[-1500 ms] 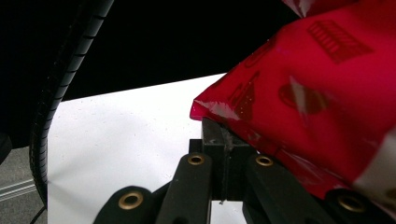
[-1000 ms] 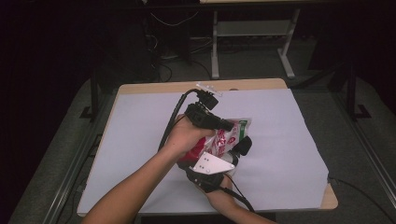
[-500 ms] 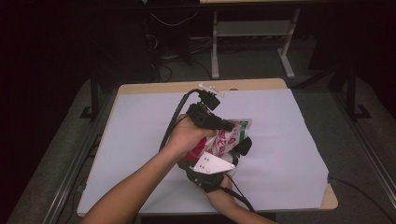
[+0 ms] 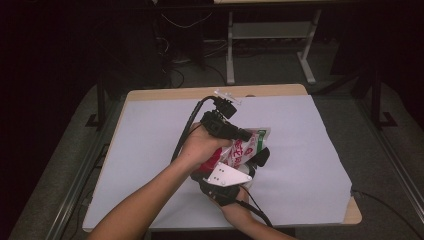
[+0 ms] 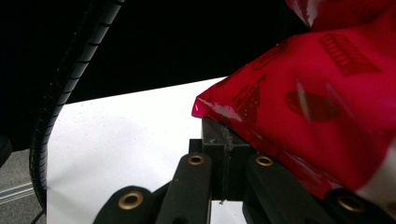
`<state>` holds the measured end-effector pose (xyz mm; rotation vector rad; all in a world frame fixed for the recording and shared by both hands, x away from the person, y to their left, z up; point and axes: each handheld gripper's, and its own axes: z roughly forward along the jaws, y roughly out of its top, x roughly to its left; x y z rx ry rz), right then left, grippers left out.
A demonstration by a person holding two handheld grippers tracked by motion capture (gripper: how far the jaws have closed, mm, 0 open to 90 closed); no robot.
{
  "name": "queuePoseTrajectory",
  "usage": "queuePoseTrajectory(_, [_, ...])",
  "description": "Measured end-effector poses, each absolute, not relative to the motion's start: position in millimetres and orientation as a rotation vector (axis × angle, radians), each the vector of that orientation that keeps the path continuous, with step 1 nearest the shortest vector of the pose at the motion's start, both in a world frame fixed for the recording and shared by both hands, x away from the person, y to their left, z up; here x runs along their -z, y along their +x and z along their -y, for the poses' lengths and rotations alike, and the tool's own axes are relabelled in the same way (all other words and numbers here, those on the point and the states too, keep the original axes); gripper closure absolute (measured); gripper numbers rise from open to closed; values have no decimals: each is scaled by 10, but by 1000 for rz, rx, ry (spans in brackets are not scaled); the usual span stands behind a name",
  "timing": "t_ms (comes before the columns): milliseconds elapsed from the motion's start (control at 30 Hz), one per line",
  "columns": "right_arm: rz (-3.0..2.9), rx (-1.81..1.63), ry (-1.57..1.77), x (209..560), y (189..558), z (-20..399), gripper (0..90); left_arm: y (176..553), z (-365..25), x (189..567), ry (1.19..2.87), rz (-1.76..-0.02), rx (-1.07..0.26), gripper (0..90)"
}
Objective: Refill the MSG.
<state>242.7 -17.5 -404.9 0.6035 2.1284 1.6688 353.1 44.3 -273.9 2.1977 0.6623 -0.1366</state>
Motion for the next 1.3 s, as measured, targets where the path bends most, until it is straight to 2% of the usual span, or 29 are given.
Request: queuePoseTrajectory(1300, [-2120,-1678,599,4024,2441,169,900,3542,-416,2767,2202,-665,149,898])
